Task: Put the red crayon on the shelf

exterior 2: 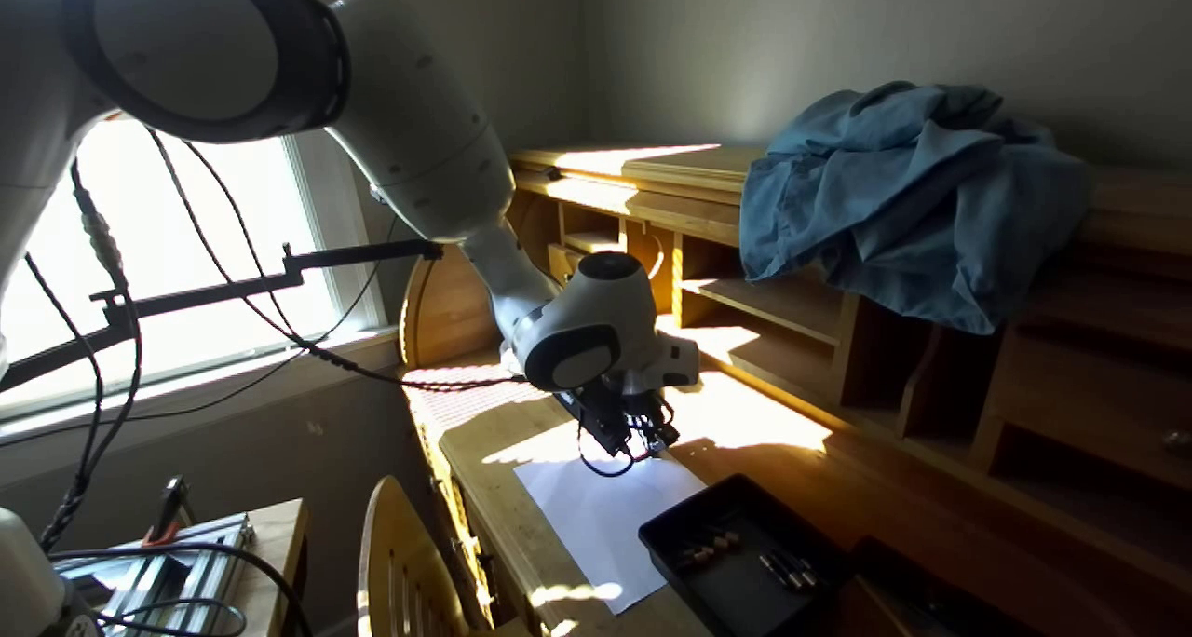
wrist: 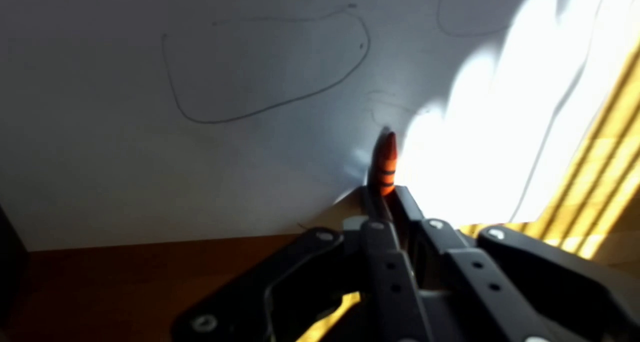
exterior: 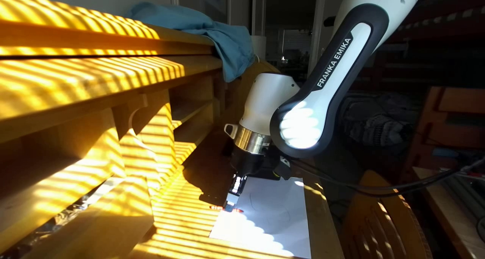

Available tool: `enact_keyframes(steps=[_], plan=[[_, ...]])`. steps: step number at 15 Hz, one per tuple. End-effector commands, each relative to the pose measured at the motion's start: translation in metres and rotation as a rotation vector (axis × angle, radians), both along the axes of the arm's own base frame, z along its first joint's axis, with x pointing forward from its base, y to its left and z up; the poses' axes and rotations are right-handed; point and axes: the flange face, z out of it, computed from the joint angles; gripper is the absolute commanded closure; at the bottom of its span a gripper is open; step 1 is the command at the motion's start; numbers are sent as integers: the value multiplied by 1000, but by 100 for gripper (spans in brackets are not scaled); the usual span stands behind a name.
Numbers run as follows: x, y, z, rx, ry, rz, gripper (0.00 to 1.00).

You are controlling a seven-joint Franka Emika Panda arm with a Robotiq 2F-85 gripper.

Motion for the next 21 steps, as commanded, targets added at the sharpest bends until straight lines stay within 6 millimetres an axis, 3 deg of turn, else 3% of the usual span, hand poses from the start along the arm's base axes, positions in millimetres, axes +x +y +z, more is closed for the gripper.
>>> enact_keyframes(steps=[1,10,21], plan=[[-3,-1,-1,-6,-15,18,98],[-17,-6,31,-100,-27,30,98],[-20,-31,94,-159,-128,12,98]])
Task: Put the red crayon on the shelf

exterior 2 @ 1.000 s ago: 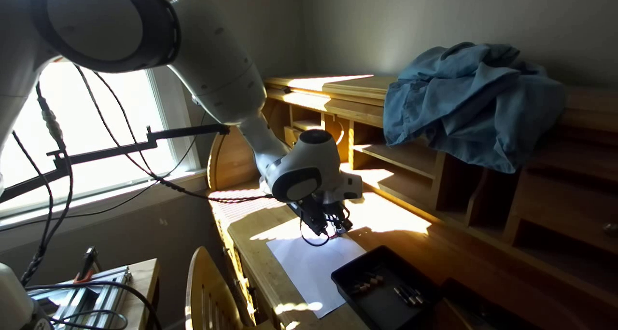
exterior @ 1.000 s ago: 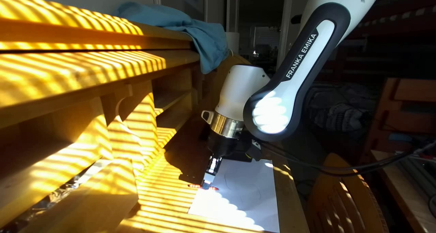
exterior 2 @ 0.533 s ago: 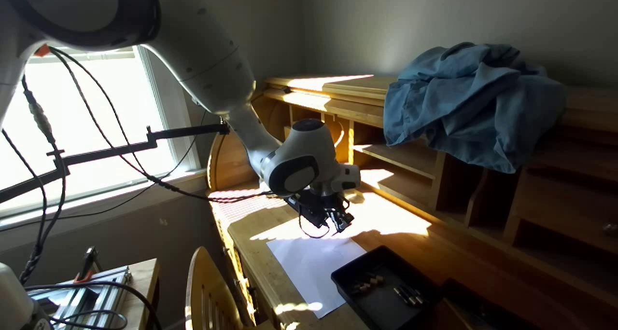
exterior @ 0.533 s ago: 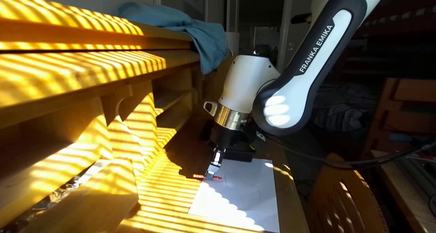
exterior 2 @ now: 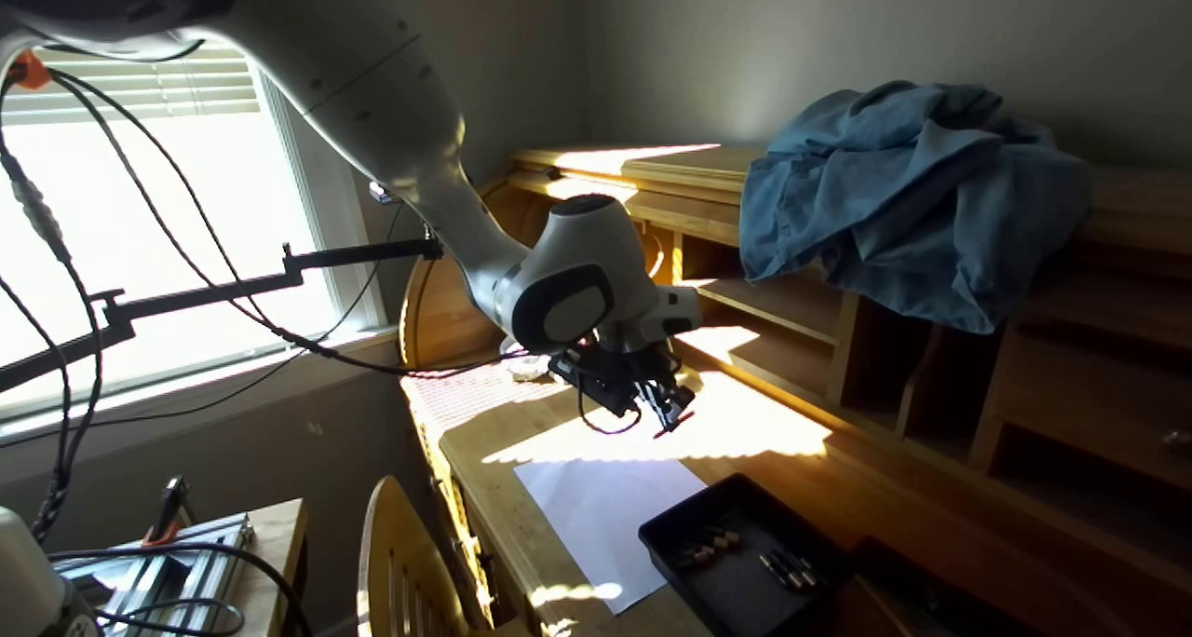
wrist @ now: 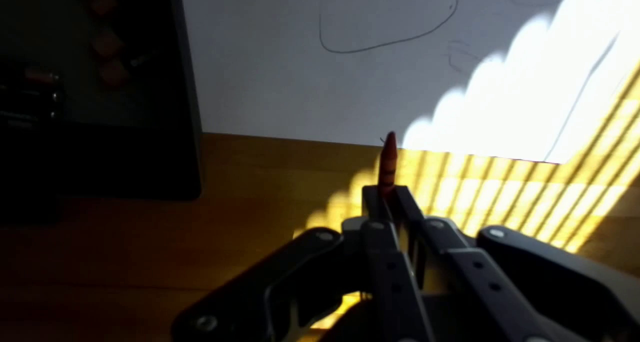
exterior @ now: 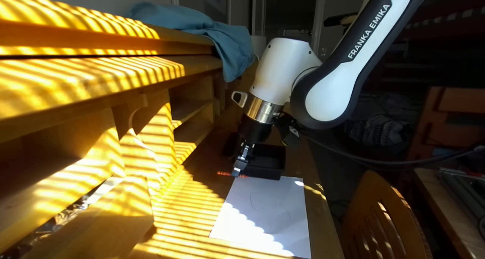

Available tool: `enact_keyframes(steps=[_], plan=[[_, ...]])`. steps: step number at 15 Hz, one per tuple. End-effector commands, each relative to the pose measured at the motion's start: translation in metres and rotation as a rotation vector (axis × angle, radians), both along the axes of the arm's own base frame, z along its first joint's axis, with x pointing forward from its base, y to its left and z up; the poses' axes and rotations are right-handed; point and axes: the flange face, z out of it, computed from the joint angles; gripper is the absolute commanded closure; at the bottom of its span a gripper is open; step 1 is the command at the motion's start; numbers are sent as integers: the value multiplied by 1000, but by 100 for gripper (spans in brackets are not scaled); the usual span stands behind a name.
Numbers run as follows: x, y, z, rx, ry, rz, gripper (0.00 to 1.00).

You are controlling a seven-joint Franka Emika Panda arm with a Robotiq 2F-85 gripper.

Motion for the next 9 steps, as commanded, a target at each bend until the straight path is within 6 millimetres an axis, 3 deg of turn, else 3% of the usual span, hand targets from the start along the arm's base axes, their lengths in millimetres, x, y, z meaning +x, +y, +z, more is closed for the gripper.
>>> enact_keyframes(steps=[1,9], plan=[[-10,-8,26,-16,-36,-9,98],[7,-34,65,-28,-124,-15,98]])
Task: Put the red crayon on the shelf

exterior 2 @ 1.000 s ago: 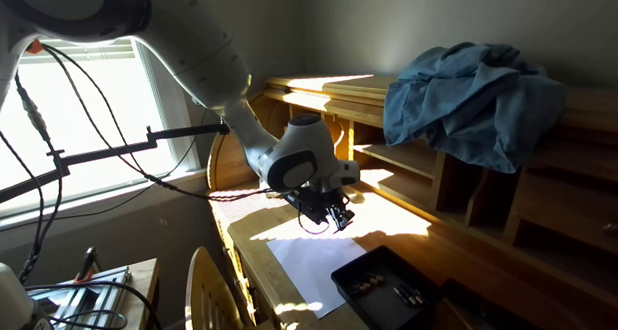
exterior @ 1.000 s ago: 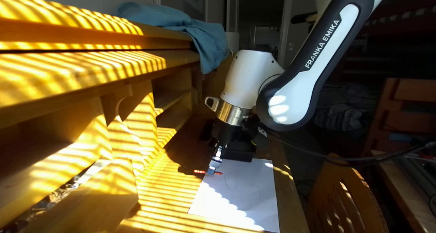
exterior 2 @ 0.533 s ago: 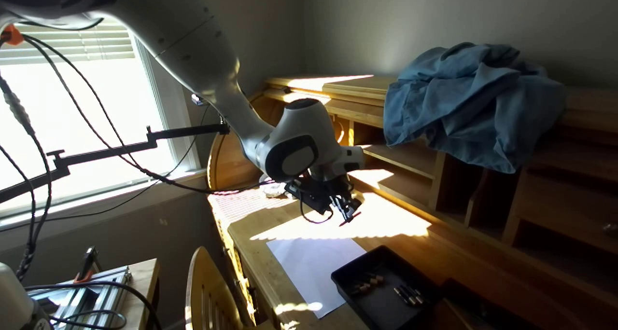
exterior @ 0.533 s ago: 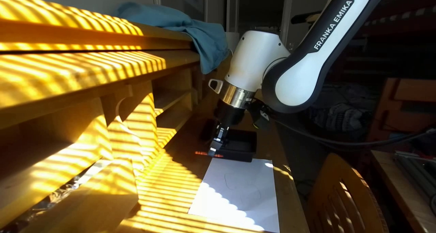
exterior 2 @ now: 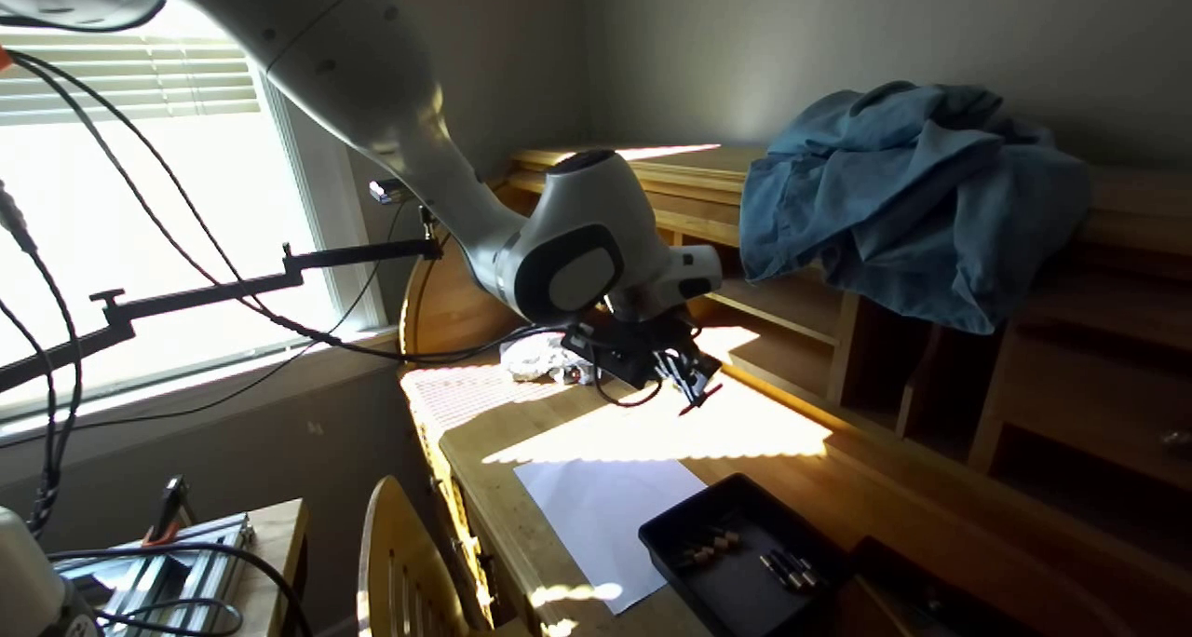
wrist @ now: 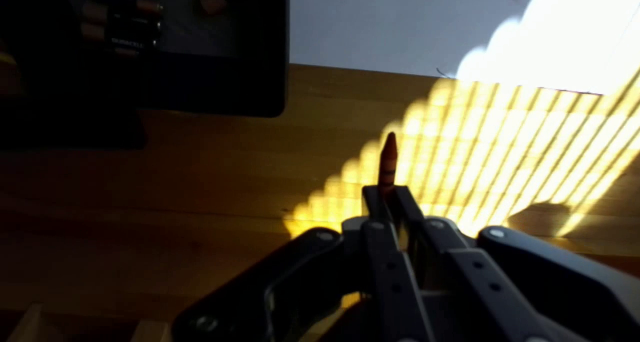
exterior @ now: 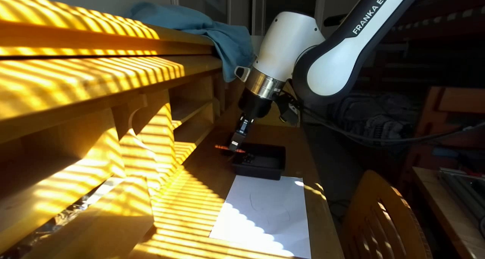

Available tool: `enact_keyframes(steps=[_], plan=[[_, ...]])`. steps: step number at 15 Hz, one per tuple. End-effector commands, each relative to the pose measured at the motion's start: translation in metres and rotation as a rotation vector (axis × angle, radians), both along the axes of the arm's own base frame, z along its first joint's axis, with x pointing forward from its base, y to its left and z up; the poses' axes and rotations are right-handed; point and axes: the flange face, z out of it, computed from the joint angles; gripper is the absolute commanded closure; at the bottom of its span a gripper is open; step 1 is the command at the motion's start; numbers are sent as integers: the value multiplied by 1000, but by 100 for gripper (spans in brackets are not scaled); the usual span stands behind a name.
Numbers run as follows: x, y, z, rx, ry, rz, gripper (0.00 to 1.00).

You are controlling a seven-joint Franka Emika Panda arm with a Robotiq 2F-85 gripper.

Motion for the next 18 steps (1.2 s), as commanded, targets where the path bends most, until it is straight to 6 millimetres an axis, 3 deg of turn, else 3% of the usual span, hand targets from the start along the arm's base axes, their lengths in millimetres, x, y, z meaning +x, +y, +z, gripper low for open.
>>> enact_keyframes(steps=[1,18], plan=[[0,-8,17,-1,-44,9,98],[33,-15,39,10,-158,43,98]])
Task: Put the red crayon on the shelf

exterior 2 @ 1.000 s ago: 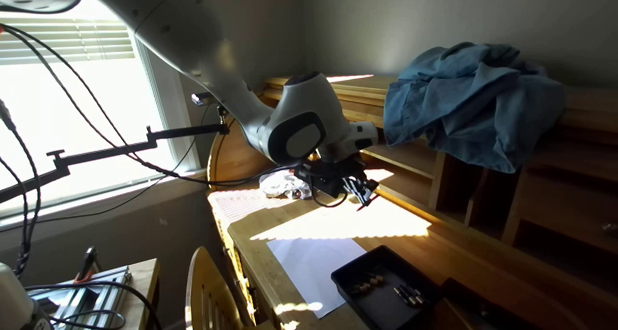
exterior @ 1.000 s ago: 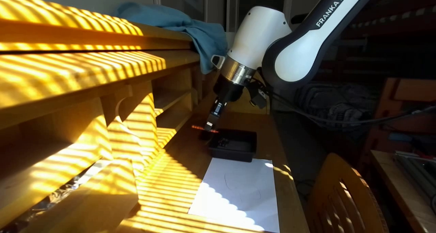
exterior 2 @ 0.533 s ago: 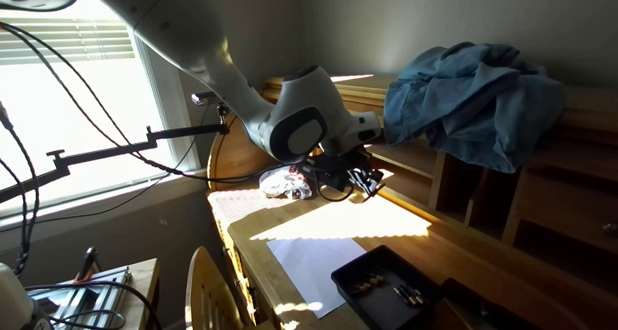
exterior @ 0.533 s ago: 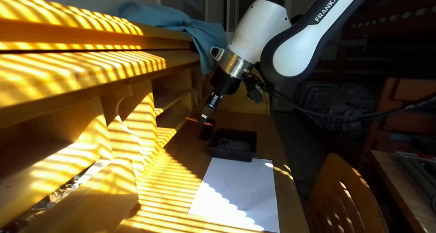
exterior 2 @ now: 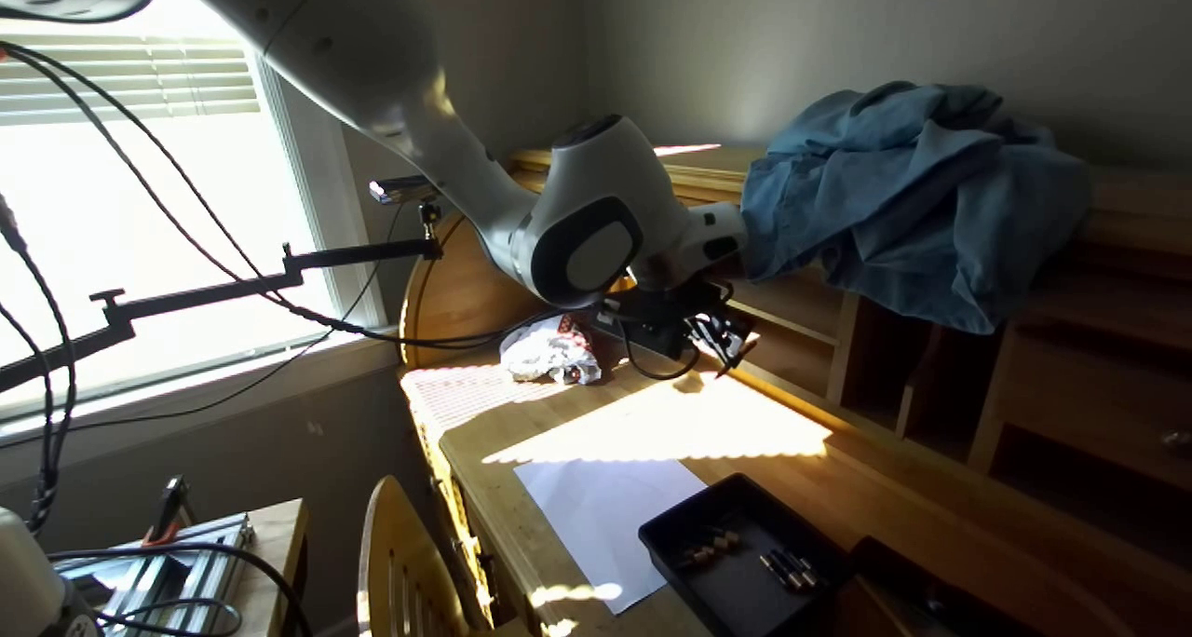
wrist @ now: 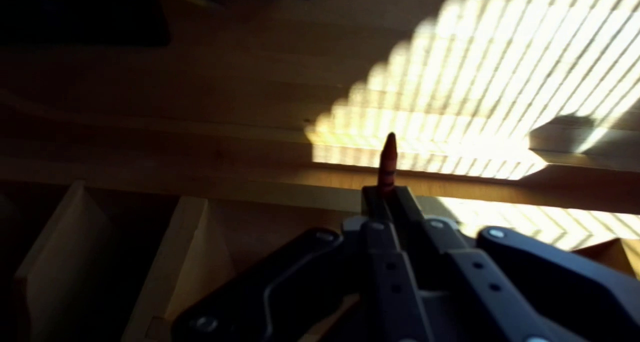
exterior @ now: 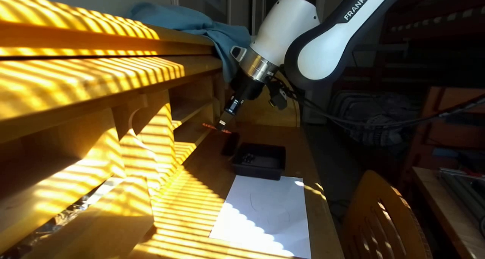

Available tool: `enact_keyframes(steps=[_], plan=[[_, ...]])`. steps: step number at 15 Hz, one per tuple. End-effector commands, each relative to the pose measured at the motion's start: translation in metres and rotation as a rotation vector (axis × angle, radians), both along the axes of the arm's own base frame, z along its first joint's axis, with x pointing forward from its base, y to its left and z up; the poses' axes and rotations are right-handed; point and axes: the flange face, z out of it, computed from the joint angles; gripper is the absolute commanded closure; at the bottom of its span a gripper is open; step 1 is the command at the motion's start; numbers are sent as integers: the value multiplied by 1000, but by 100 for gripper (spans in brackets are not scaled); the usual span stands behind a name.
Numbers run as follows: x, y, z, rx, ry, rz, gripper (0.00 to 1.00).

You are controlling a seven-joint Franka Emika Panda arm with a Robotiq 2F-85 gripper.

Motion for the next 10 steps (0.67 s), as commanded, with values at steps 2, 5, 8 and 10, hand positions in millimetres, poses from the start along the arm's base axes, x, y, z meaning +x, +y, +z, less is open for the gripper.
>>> enact_keyframes(steps=[2,5,8,10], plan=[[13,-4,-2,-9,-23,23,98],[19,-4,-5,-8,-26,32,98],[24,-2,-11,-5,-25,43,98],[28,0,-14,-3,-26,51,98]])
